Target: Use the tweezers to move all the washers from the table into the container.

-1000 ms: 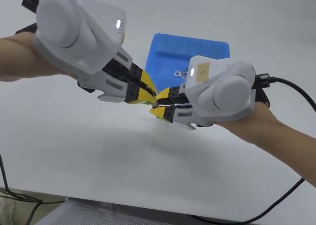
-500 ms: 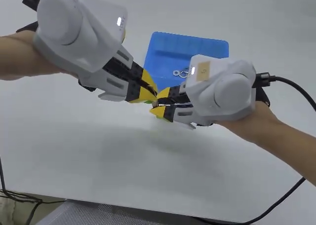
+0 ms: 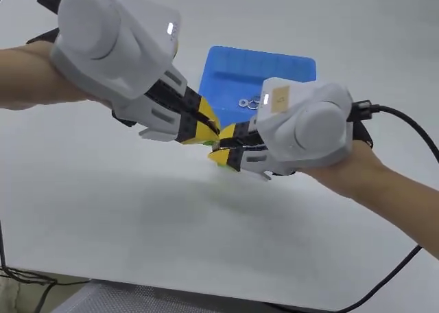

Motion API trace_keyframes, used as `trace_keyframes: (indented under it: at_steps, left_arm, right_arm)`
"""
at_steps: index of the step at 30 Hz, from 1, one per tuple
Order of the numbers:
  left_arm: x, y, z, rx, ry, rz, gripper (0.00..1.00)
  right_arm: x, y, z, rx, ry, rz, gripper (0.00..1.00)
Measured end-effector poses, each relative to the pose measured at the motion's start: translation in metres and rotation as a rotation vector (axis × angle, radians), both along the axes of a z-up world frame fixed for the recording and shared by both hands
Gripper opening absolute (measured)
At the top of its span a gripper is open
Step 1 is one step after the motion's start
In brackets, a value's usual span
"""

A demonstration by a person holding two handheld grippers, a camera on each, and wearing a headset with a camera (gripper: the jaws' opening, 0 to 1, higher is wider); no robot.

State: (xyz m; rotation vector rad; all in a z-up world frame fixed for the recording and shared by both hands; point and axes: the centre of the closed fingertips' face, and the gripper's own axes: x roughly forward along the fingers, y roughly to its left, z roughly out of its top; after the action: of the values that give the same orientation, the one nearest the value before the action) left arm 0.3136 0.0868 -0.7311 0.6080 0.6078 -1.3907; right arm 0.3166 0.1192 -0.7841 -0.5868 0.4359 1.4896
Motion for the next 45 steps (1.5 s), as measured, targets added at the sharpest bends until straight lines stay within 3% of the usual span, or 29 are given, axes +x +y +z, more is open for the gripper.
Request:
trace_keyframes:
  at_steps: [7,18,25,30,33,38,40,45]
  left_arm:
    - [-0.004,0.0,0.011,-0.006,-0.001,-0.002,0.07]
    - [-0.005,-0.006,0.048,-0.01,-0.05,-0.022,0.07]
    - [0.001,-0.009,0.068,-0.013,-0.094,-0.039,0.07]
    - [0.014,-0.01,0.078,-0.012,-0.125,-0.047,0.07]
    - [0.025,-0.011,0.079,-0.006,-0.142,-0.056,0.07]
    - [0.042,-0.013,0.079,-0.01,-0.15,-0.055,0.07]
    - [0.058,-0.012,0.076,-0.011,-0.151,-0.058,0.07]
    - [0.075,-0.016,0.063,-0.007,-0.14,-0.061,0.07]
  right_arm:
    - [-0.004,0.001,0.01,-0.002,-0.002,0.0,0.09]
    - [0.0,-0.005,0.046,0.028,-0.04,-0.019,0.09]
    - [0.01,-0.008,0.069,0.049,-0.078,-0.022,0.09]
    - [0.025,-0.007,0.078,0.061,-0.102,-0.039,0.09]
    - [0.039,-0.007,0.076,0.059,-0.116,-0.047,0.09]
    - [0.058,-0.009,0.077,0.068,-0.124,-0.068,0.09]
    - [0.064,-0.009,0.076,0.065,-0.128,-0.07,0.09]
    - [0.081,-0.013,0.064,0.049,-0.123,-0.086,0.1]
